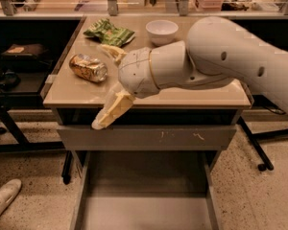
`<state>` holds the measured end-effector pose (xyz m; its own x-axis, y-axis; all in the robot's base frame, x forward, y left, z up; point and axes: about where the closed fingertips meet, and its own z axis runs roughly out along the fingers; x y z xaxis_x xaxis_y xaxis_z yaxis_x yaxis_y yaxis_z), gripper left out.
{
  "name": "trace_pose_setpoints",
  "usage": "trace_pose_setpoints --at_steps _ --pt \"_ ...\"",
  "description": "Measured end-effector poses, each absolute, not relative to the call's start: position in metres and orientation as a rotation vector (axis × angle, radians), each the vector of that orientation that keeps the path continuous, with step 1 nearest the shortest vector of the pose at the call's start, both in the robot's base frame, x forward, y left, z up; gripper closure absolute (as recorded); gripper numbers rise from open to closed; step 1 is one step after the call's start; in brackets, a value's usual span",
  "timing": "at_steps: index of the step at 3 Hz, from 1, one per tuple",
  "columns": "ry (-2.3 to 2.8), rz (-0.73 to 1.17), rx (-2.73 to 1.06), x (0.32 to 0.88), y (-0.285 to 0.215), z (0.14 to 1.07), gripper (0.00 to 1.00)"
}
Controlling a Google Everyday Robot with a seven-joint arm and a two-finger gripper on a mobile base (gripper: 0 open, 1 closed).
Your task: Place orange can into middle drawer
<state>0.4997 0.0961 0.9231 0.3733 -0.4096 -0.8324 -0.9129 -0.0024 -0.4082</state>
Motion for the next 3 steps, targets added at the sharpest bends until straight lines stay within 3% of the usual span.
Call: trace_pose_setpoints --at_steps 3 --pt "1.512 0.643 -1.579 0.606 0.078 0.853 0.00"
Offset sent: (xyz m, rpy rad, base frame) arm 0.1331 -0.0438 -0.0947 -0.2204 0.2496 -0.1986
